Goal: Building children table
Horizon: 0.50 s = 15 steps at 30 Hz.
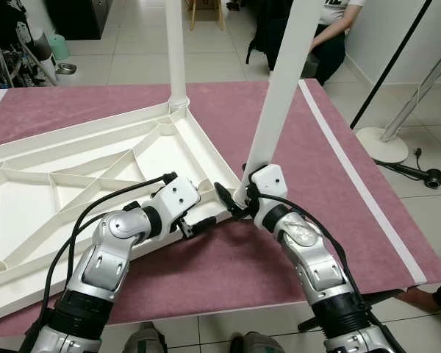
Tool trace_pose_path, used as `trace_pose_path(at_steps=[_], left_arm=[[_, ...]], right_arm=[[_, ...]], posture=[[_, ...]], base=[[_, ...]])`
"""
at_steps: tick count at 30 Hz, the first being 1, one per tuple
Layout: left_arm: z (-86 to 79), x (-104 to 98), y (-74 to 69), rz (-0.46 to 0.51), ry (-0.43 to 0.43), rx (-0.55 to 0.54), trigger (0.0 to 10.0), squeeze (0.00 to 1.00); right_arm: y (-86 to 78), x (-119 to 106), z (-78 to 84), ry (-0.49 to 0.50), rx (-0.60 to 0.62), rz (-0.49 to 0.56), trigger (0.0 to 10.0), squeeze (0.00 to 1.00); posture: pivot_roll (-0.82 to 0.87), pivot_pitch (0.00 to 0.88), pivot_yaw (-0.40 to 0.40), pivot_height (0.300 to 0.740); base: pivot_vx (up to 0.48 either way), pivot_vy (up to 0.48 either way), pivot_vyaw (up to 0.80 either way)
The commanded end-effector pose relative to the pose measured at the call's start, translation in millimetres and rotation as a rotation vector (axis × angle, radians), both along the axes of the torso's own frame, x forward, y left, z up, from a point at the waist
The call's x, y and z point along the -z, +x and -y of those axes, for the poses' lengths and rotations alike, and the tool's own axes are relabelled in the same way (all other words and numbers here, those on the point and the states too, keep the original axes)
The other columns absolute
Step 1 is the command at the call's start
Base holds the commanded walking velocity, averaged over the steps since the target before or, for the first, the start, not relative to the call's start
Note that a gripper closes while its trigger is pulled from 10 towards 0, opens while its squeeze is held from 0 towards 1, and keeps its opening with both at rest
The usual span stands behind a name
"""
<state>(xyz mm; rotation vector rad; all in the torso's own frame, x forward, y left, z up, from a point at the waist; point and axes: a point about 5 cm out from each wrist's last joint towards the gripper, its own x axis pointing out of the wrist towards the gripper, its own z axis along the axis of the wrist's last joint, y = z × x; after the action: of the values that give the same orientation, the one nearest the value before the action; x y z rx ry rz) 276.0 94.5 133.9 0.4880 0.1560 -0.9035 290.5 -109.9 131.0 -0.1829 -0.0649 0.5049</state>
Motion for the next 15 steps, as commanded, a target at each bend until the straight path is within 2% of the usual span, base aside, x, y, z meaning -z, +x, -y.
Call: trace_pose_path(at_steps=[1,15], left_arm=[[-5.5,-3.0,4.3,0.045,-0.005,-0.095,10.0,0.0],[-5.5,-3.0,4.3,0.045,-0.005,-0.095,10.0,0.0]], right_arm=[[1.2,0.7,-0.9,-0.007,0.006,-0.005,10.0,1.0],[1.2,0.7,-0.9,-0.007,0.006,-0.005,10.0,1.0]], posture=[[0.02,0.0,0.122,0.74],[0.02,0.0,0.122,0.74]], base=[[0.0,0.0,0.0],[0.0,0.0,0.0]])
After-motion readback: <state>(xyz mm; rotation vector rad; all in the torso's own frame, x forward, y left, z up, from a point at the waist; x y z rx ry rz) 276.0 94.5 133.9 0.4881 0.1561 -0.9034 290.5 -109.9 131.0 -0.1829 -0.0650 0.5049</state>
